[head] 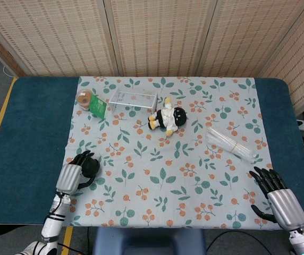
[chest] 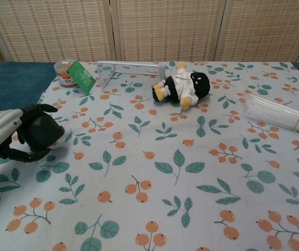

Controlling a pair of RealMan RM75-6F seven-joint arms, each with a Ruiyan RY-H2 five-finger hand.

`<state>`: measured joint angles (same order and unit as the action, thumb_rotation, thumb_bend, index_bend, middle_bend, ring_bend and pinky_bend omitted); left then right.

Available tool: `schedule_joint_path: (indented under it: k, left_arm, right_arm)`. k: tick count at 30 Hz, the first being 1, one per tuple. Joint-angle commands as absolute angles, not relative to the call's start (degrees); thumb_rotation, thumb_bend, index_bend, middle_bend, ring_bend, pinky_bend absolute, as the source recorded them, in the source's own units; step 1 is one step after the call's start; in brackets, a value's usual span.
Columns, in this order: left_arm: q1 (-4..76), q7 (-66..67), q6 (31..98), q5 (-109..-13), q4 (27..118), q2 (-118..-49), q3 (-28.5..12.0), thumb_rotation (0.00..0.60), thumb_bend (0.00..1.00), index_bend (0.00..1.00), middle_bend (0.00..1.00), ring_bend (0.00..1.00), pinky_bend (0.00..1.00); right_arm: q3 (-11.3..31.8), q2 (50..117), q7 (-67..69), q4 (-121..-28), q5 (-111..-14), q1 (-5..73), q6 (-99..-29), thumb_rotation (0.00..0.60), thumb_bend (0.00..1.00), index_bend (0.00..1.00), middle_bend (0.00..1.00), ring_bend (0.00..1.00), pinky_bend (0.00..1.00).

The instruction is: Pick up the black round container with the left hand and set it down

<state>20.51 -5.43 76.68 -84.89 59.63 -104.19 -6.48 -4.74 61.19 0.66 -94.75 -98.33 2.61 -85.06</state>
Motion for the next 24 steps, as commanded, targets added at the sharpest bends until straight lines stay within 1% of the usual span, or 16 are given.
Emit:
schedule_joint_path:
  k: [1,2,3,4,6,7,8,11,14,16,20,22,24]
  left_arm:
    - [19.35,-34.94,71.63,-76.17,73.53,-98.87,-14.03,0.600,0.87,0.50,0.53,0.49,0.56]
    - [19.31,-44.70,65.42,-71.95,80.54,-94.73,-16.34,0.600,0.86,0.50,0.53,0.49,0.56]
    - [19.27,-52.94,60.10,-68.45,85.47,-91.15,-18.64,0.600,0.85,0.50,0.53,0.49,0.56]
    - [19.03,-63.84,53.24,-64.09,90.35,-86.68,-22.12,0.600,0.84,0.50,0.53,0.49,0.56]
    - [18.44,-79.89,43.24,-59.03,93.71,-81.79,-27.78,0.600,0.83,0.50,0.53,0.49,0.55]
    - [18.03,-86.68,38.80,-58.61,94.01,-80.10,-30.23,0.600,0.83,0.50,0.53,0.48,0.55]
    - [17.34,-93.57,34.94,-60.33,93.51,-79.01,-32.81,0.600,0.82,0.49,0.52,0.47,0.53]
    - [15.21,-104.96,32.26,-66.64,91.63,-79.52,-35.80,0.600,0.81,0.48,0.51,0.46,0.52]
    - [14.32,-113.69,30.69,-70.25,89.23,-80.59,-36.78,0.600,0.80,0.48,0.51,0.46,0.52]
    - [14.23,-117.03,30.47,-71.88,87.73,-81.31,-36.79,0.600,0.80,0.48,0.51,0.46,0.52]
    - [14.57,-119.99,32.79,-77.20,85.28,-82.41,-35.02,0.600,0.80,0.48,0.51,0.46,0.52]
    - [15.25,-116.87,35.59,-81.69,83.92,-82.51,-32.91,0.600,0.80,0.48,0.50,0.46,0.52]
    - [16.35,-109.68,39.92,-87.62,81.61,-82.67,-29.56,0.600,0.80,0.48,0.50,0.46,0.52]
  right_arm:
    - [-4.75,61.17,0.75,-94.74,-98.37,2.59,-85.15,0.600,0.18,0.00,0.00,0.00,0.00]
    - [-4.76,61.18,0.75,-94.72,-98.38,2.59,-85.14,0.600,0.18,0.00,0.00,0.00,0.00]
    - [-4.78,61.19,0.71,-94.72,-98.40,2.60,-85.10,0.600,0.18,0.00,0.00,0.00,0.00]
    - [-4.81,61.24,0.67,-94.74,-98.44,2.65,-84.98,0.600,0.18,0.00,0.00,0.00,0.00]
    - [-4.87,61.26,0.56,-94.76,-98.49,2.70,-84.86,0.600,0.18,0.00,0.00,0.00,0.00]
    - [-4.88,61.30,0.50,-94.77,-98.50,2.74,-84.76,0.600,0.18,0.00,0.00,0.00,0.00]
    - [-4.89,61.32,0.42,-94.79,-98.49,2.77,-84.68,0.600,0.18,0.00,0.00,0.00,0.00]
    - [-4.89,61.39,0.19,-94.87,-98.33,2.80,-84.48,0.600,0.18,0.00,0.00,0.00,0.00]
    - [-4.95,61.46,-0.03,-94.87,-98.34,2.88,-84.25,0.600,0.18,0.00,0.00,0.00,0.00]
    - [-5.00,61.48,-0.05,-94.87,-98.40,2.92,-84.17,0.600,0.18,0.00,0.00,0.00,0.00]
    - [-5.03,61.31,0.29,-94.90,-98.53,2.84,-84.49,0.600,0.18,0.00,0.00,0.00,0.00]
    - [-5.02,61.17,0.55,-94.88,-98.55,2.79,-84.68,0.600,0.18,0.00,0.00,0.00,0.00]
    - [-5.05,61.02,0.82,-94.86,-98.66,2.76,-84.85,0.600,0.18,0.00,0.00,0.00,0.00]
